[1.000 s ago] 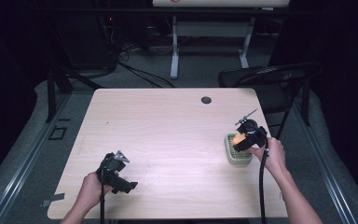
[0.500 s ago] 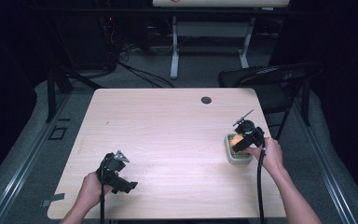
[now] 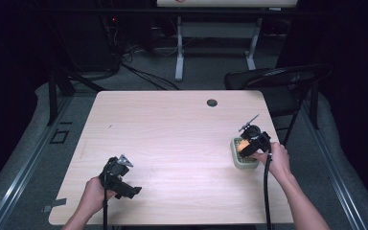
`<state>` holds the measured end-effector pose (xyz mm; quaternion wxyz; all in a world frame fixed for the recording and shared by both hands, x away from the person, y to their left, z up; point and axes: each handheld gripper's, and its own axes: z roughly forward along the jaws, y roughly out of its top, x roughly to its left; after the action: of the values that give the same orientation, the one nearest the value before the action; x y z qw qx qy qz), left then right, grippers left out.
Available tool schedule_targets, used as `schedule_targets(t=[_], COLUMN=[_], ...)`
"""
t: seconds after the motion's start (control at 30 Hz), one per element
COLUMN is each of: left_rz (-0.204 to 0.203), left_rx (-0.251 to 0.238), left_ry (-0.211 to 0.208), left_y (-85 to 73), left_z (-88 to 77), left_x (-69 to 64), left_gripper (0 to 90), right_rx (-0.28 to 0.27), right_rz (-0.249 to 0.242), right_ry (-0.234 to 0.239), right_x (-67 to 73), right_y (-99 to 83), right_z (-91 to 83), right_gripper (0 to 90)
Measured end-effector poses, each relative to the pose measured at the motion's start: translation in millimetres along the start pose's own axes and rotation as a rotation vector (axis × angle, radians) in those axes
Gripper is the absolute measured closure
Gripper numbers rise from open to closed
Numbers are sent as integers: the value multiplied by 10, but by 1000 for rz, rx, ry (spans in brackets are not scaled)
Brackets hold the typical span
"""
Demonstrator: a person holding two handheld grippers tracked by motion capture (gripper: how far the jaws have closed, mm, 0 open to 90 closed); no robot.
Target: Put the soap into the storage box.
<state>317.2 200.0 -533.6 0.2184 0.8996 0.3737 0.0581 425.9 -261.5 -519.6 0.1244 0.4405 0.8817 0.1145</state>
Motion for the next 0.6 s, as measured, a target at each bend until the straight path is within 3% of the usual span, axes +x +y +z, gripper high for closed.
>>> schedule_targets(t=[0.1,0.13,0.27,0.43,0.47,0.57,0.6], left_rz=[1,1,2,4,3,5,5], left_rx=[1,0,2,3,3,3,3], left_ry=[0,-1,-3,-3,-3,-4,-4], left_y=[0,0,-3,-4,-4,-3,-3], left_z=[1,1,-2,-4,-2,-2,-2], left_x=[-1,-1,-2,-1,-3,-6,-7], left_gripper=[39,39,39,39,39,39,39], right_rx=[3,38,6,24,-9,24,9], right_rz=[-4,-33,-9,-21,10,-22,-9], right_ry=[-5,-14,-12,-7,2,-2,0], right_x=[9,-8,7,-8,12,-8,0], right_y=[-3,7,-8,-3,-16,-6,-12], right_z=[19,3,40,43,70,56,67], right_gripper=[266,266,266,265,265,265,265])
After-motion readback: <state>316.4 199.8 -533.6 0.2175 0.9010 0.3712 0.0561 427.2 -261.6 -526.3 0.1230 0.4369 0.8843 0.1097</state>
